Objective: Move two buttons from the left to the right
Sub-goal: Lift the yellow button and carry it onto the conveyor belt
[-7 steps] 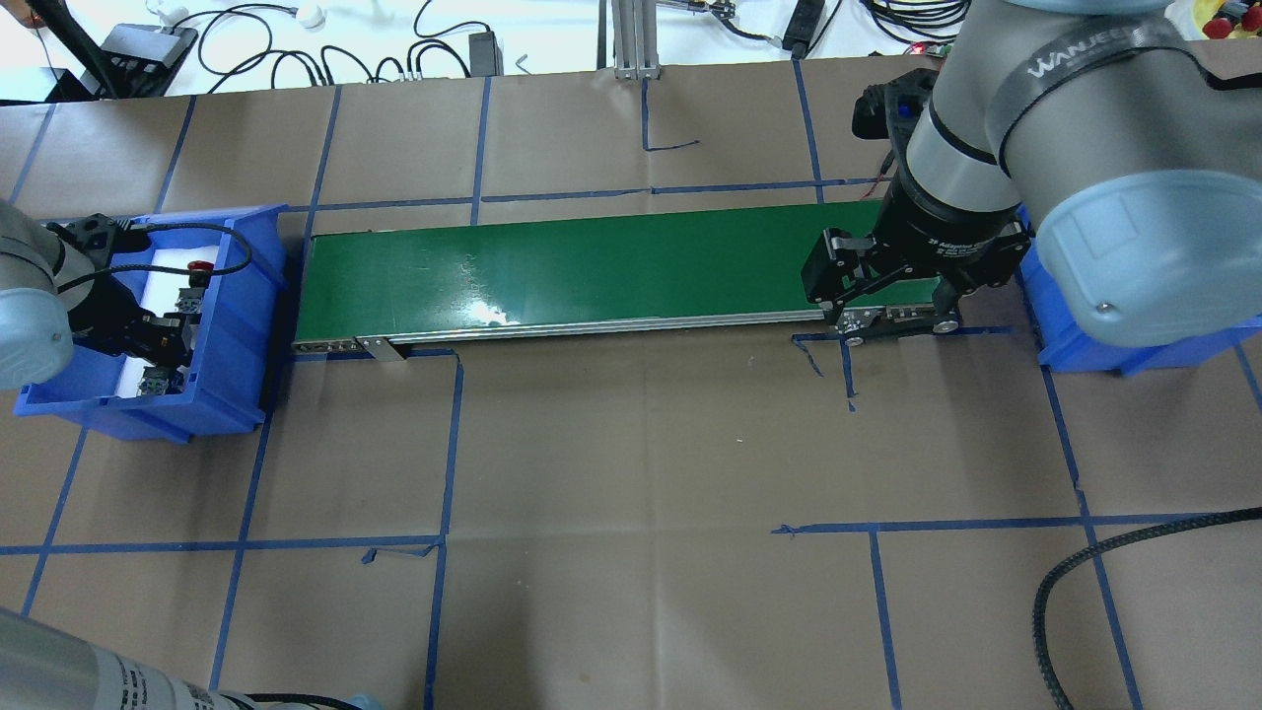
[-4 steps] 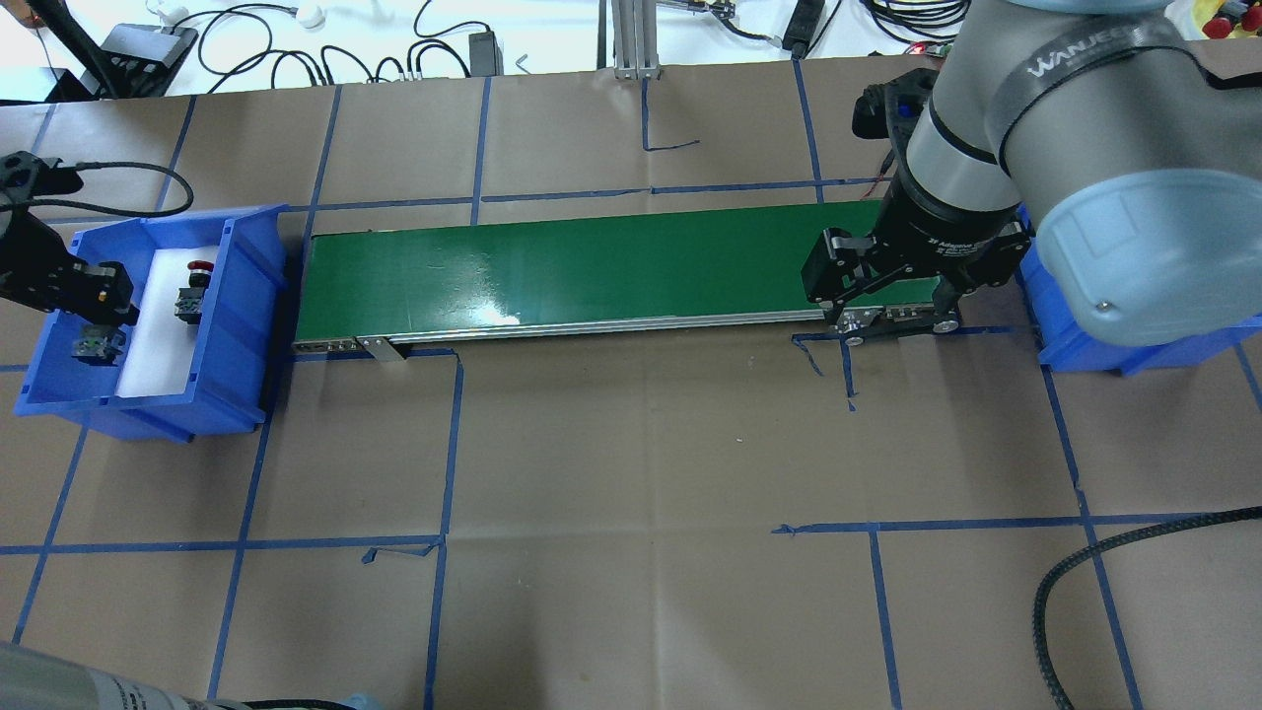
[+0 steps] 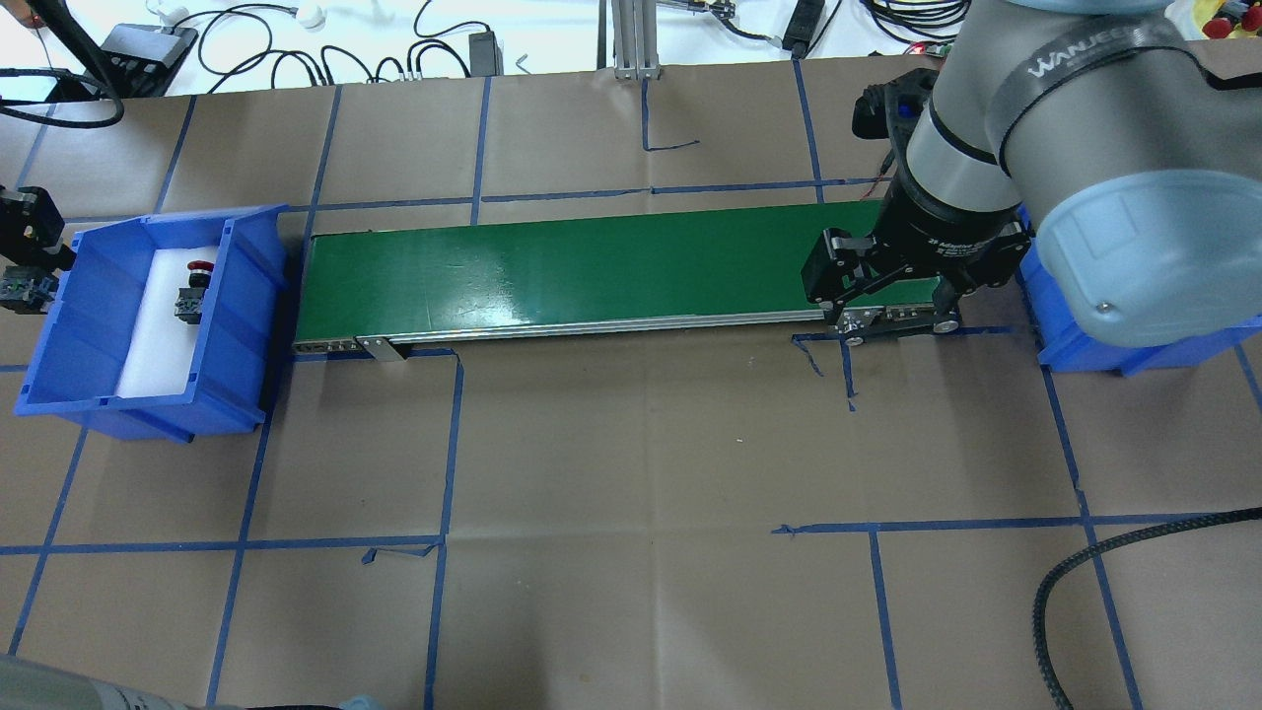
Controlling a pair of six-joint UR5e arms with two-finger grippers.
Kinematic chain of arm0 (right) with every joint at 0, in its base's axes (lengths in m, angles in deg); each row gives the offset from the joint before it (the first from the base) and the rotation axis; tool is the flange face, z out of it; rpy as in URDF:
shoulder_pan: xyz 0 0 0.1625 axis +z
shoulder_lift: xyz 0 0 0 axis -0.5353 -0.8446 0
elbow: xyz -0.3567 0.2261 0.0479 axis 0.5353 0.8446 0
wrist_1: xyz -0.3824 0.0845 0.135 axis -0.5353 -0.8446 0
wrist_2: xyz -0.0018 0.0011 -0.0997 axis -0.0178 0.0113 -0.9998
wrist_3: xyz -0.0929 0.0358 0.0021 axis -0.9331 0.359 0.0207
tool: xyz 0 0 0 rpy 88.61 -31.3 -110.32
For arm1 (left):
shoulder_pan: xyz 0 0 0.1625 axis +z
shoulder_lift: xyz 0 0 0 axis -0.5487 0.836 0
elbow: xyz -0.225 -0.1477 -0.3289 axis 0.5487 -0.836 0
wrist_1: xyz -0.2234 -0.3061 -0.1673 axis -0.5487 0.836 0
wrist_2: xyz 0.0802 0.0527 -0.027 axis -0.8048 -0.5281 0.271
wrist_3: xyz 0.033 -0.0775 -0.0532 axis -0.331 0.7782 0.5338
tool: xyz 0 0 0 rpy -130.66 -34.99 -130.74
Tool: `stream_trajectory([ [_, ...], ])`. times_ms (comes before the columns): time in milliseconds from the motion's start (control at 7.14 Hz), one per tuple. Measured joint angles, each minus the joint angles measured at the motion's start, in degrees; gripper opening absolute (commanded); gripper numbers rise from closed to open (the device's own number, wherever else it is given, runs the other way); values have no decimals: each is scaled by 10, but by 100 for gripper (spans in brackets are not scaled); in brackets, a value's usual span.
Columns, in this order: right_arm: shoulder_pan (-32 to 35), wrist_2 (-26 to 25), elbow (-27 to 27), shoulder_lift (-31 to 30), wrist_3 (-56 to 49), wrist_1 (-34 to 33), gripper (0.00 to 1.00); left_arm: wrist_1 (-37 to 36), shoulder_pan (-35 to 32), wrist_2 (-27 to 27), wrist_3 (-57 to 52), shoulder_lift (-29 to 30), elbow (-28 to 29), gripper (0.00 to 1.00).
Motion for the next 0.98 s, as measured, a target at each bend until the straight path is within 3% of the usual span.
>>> stream_trajectory([
  [280, 0, 0, 0, 0, 0, 0, 100, -2, -67, 0, 38, 0, 5, 10],
  [701, 0, 0, 0, 1, 0, 0, 100, -9, -208, -14, 185, 9, 1, 10],
  [981, 0, 0, 0, 1, 0, 0, 100, -52, -258, -27, 235, 36, -13, 10],
])
